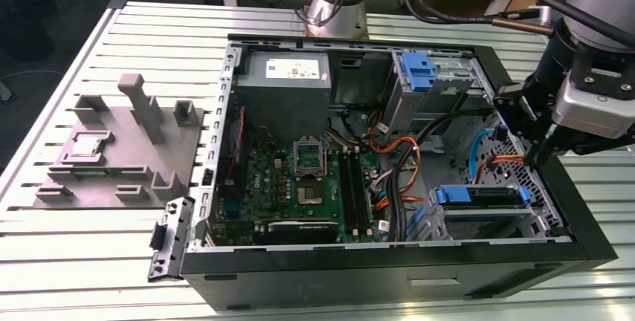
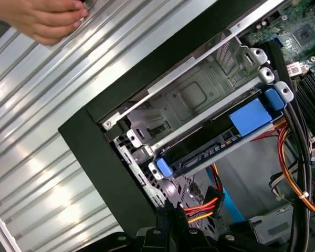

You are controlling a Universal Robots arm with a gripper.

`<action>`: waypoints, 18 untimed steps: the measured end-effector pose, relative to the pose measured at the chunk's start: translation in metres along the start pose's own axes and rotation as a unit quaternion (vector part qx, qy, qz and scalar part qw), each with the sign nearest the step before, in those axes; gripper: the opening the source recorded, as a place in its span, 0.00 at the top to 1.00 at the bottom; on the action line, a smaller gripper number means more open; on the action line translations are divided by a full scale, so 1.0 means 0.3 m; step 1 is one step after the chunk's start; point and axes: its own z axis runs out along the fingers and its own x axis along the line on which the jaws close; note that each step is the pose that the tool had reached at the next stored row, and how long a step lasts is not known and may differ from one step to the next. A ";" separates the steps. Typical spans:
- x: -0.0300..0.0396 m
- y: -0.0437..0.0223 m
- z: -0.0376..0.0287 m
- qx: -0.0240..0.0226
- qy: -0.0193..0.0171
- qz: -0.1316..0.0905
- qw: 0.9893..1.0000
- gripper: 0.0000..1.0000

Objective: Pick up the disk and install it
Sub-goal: 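Insert the first disk wire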

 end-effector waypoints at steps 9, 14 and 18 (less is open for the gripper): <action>-0.009 0.006 -0.002 -0.015 0.009 0.069 0.997 0.83; -0.034 0.025 -0.010 -0.016 0.010 0.075 0.997 0.83; -0.035 0.025 -0.010 -0.020 0.011 0.097 0.995 0.83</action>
